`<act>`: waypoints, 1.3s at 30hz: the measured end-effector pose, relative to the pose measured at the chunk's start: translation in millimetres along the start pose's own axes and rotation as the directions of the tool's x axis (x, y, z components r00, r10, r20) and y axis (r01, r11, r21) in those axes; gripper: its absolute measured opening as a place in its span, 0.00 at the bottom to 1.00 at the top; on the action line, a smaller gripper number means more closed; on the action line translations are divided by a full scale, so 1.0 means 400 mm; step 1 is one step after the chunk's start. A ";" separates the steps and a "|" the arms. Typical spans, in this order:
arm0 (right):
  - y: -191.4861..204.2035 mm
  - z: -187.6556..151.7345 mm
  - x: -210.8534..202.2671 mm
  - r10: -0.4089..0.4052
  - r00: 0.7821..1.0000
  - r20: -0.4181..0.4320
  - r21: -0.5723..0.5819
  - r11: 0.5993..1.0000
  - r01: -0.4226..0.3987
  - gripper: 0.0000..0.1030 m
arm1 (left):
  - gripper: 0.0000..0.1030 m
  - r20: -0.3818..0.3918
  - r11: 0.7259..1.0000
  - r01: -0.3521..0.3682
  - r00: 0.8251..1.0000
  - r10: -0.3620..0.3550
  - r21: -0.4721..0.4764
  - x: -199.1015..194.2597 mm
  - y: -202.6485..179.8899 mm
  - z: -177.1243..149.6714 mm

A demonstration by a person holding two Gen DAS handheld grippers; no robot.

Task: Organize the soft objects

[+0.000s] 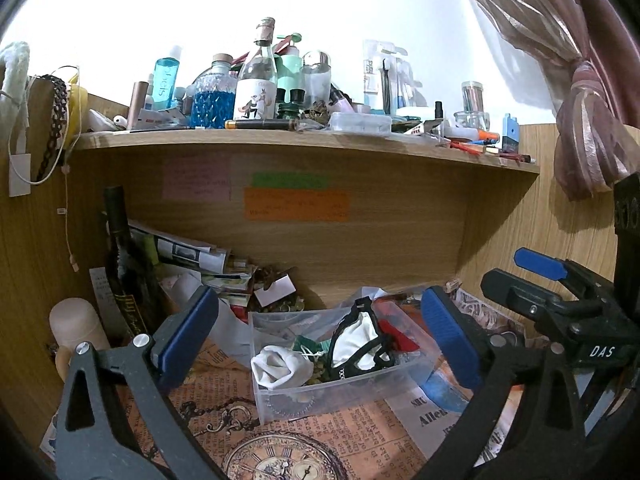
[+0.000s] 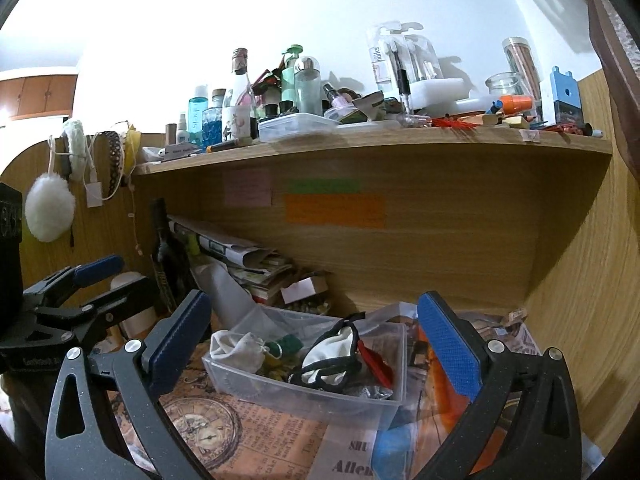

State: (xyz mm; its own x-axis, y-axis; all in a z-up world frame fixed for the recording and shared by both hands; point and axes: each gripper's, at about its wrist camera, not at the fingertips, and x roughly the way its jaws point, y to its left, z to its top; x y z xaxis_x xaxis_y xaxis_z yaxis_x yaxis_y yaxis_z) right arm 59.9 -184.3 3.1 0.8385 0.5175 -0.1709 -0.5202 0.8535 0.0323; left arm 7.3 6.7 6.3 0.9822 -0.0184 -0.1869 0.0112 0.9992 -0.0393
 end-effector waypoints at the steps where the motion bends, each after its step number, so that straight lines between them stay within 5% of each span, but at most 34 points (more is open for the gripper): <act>1: -0.002 0.000 -0.001 -0.001 1.000 0.000 0.003 1.000 0.001 1.00 | 1.00 -0.003 1.000 0.001 1.000 -0.001 0.000 0.002 -0.001 -0.001; 39: -0.016 -0.011 0.011 0.005 1.000 -0.017 0.019 1.000 -0.004 1.00 | 1.00 -0.024 1.000 0.002 1.000 -0.002 -0.011 0.025 0.019 -0.012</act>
State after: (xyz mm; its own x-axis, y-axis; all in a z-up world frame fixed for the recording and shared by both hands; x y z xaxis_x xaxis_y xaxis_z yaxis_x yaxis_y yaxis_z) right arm 66.2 -187.7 -2.3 0.8331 0.5202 -0.1879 -0.5205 0.8523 0.0516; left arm 16.3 14.1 -0.5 0.9775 -0.0217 -0.2099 0.0114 0.9987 -0.0502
